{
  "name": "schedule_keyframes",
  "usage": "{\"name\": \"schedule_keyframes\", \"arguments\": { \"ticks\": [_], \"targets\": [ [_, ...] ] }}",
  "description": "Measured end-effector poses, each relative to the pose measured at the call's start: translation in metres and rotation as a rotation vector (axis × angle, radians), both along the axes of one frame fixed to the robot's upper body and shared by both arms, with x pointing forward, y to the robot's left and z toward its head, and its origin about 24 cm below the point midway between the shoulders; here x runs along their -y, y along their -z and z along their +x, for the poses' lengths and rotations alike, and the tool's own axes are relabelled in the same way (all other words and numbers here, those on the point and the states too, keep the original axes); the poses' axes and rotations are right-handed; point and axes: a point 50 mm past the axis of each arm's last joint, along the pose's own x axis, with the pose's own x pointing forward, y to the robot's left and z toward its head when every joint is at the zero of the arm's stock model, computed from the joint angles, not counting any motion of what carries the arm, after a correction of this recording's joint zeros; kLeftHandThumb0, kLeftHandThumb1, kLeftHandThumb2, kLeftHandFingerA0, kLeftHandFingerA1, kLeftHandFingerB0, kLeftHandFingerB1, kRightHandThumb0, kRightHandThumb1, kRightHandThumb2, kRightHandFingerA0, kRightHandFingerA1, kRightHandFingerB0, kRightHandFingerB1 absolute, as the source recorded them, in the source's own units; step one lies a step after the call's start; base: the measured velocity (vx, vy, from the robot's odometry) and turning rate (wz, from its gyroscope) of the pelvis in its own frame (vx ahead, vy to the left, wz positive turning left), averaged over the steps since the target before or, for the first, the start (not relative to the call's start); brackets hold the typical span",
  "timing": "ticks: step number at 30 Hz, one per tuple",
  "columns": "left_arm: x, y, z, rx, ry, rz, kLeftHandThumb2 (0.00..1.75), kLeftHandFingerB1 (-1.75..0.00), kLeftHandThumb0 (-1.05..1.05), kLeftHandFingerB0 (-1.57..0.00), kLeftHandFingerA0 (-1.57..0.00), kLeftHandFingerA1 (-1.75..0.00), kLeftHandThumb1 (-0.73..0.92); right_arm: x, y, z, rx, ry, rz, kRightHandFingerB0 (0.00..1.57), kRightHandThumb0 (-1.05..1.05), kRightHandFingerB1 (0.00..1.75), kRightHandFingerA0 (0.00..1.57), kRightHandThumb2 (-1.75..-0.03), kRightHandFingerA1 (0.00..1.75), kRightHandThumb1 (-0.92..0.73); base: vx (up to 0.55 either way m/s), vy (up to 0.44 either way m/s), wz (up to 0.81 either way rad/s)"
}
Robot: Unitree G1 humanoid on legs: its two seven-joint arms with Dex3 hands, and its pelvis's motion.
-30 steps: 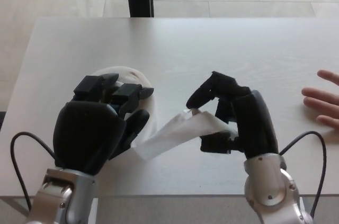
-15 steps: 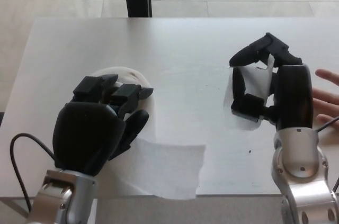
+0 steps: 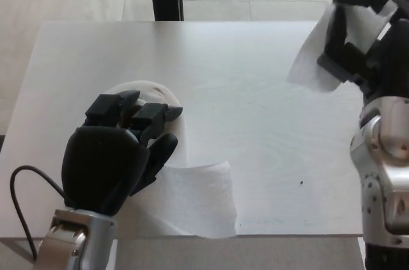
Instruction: A toilet paper roll is kept in the middle of the desk infront of the robot. The robot places its left hand on the top of the toilet paper roll to hold it still and uses its right hand to tear off a piece of toilet paper from it and hands the paper to a person
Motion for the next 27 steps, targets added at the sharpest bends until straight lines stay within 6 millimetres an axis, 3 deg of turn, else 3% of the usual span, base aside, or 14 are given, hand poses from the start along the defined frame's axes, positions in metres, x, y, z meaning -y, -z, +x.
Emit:
{"name": "schedule_keyframes", "arguments": {
  "ticks": [7,8,11,12,15,16,19,21,26,27],
  "targets": [
    [-0.009,0.009,-0.009,-0.031,-0.025,0.02,0.65,-0.44,-0.44,-0.5,-0.3,-0.6,0.84,0.075,-0.033,0.008,0.034,0.142,-0.047,0.91,-0.09,1.46,1.03,-1.4,1.75,-0.36,0.0,0.0,0.0],
    [-0.01,0.009,-0.01,-0.034,-0.029,0.025,0.65,-0.44,-0.45,-0.51,-0.31,-0.61,0.84,0.084,-0.035,0.008,0.025,0.156,-0.064,1.03,-0.19,1.27,1.35,-1.23,1.5,-0.38,0.0,0.0,0.0],
    [-0.014,0.009,-0.011,-0.033,-0.035,0.037,0.65,-0.44,-0.46,-0.51,-0.31,-0.61,0.86,0.106,-0.034,0.009,-0.02,0.181,-0.148,1.0,-0.18,1.25,1.3,-1.22,1.45,-0.4,0.0,0.0,0.0],
    [-0.015,0.009,-0.012,-0.034,-0.037,0.046,0.66,-0.45,-0.46,-0.51,-0.31,-0.61,0.85,0.113,-0.031,0.01,-0.047,0.187,-0.197,0.82,-0.16,1.52,0.95,-1.38,1.67,-0.35,0.0,0.0,0.0],
    [-0.017,0.007,-0.012,-0.021,-0.04,0.049,0.66,-0.46,-0.47,-0.51,-0.31,-0.62,0.85,0.124,-0.021,0.011,-0.108,0.202,-0.299,0.73,-0.19,1.56,0.88,-1.32,1.72,-0.4,0.0,0.0,0.0],
    [-0.017,0.007,-0.012,-0.017,-0.04,0.049,0.65,-0.46,-0.47,-0.52,-0.31,-0.63,0.84,0.127,-0.018,0.012,-0.128,0.205,-0.333,0.73,-0.21,1.59,0.86,-1.23,1.74,-0.45,0.0,0.0,0.0],
    [-0.017,0.006,-0.013,-0.012,-0.041,0.047,0.65,-0.45,-0.45,-0.52,-0.3,-0.62,0.84,0.133,-0.009,0.012,-0.178,0.213,-0.412,0.69,-0.12,1.54,0.82,-1.18,1.75,-0.49,0.0,0.0,0.0],
    [-0.017,0.006,-0.013,-0.011,-0.042,0.046,0.65,-0.45,-0.45,-0.52,-0.29,-0.62,0.85,0.139,-0.001,0.012,-0.218,0.216,-0.469,0.69,-0.14,1.57,0.86,-1.01,1.75,-0.55,0.0,0.0,0.0],
    [-0.019,0.006,-0.014,-0.01,-0.048,0.047,0.65,-0.45,-0.45,-0.53,-0.29,-0.63,0.84,0.148,0.017,0.012,-0.311,0.216,-0.61,0.67,-0.07,1.59,0.82,-1.03,1.75,-0.54,0.0,0.0,0.0],
    [-0.019,0.007,-0.014,-0.01,-0.049,0.047,0.65,-0.45,-0.46,-0.52,-0.28,-0.63,0.85,0.149,0.021,0.012,-0.33,0.215,-0.637,0.93,-0.17,1.23,1.15,-1.03,1.37,-0.51,0.0,0.0,0.0]
  ]
}}
